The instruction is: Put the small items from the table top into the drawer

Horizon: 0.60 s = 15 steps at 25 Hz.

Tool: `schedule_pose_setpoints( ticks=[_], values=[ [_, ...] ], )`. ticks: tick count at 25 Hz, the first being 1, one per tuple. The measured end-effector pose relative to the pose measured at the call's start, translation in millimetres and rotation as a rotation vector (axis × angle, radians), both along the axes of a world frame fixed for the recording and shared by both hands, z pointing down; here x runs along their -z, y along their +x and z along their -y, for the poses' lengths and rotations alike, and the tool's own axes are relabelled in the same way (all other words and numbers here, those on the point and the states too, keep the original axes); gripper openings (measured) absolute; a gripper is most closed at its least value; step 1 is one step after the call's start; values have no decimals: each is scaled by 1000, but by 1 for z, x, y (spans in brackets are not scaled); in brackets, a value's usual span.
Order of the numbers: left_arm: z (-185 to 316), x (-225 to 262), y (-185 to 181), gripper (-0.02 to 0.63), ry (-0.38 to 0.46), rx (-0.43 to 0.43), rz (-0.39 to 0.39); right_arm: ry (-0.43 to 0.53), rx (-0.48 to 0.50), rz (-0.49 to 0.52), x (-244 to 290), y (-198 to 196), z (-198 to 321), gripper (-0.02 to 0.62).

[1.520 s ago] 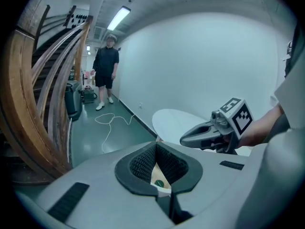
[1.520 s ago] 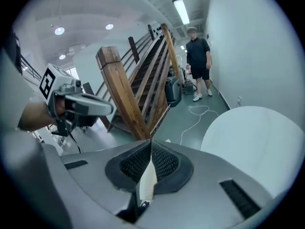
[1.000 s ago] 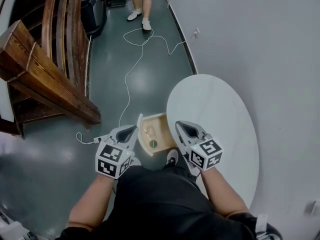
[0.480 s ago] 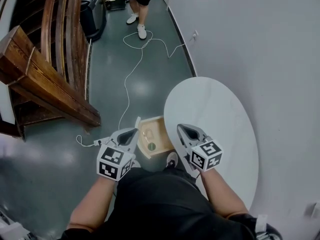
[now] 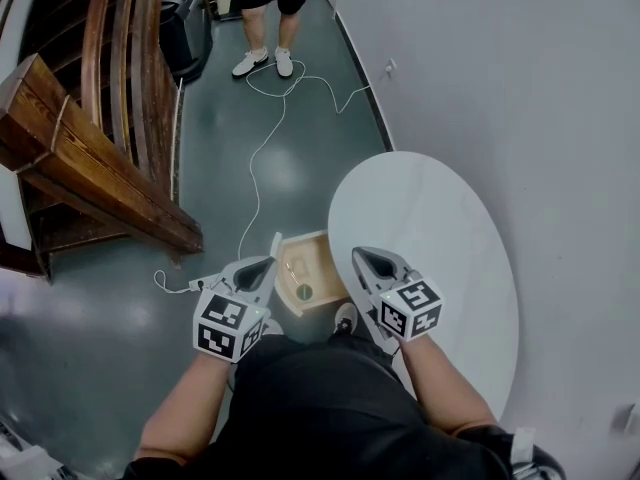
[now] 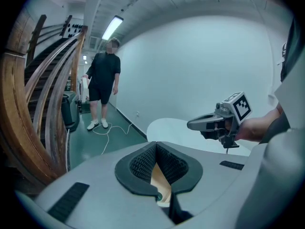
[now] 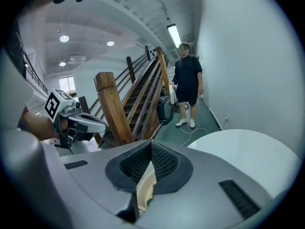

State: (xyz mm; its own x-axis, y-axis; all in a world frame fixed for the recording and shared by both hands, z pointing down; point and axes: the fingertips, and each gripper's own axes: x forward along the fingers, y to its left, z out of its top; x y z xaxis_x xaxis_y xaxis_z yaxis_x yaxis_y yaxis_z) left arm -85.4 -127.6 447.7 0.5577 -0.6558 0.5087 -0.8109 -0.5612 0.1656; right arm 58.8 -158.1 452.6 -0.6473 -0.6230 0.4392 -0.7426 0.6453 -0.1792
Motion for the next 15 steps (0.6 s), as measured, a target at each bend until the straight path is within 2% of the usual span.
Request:
schedule_pose_setpoints(
  ticks=[15],
  values=[
    [0,-2,1,14,-2,-9,0,-5,-5,-7,-5,1,-1,8]
  ],
)
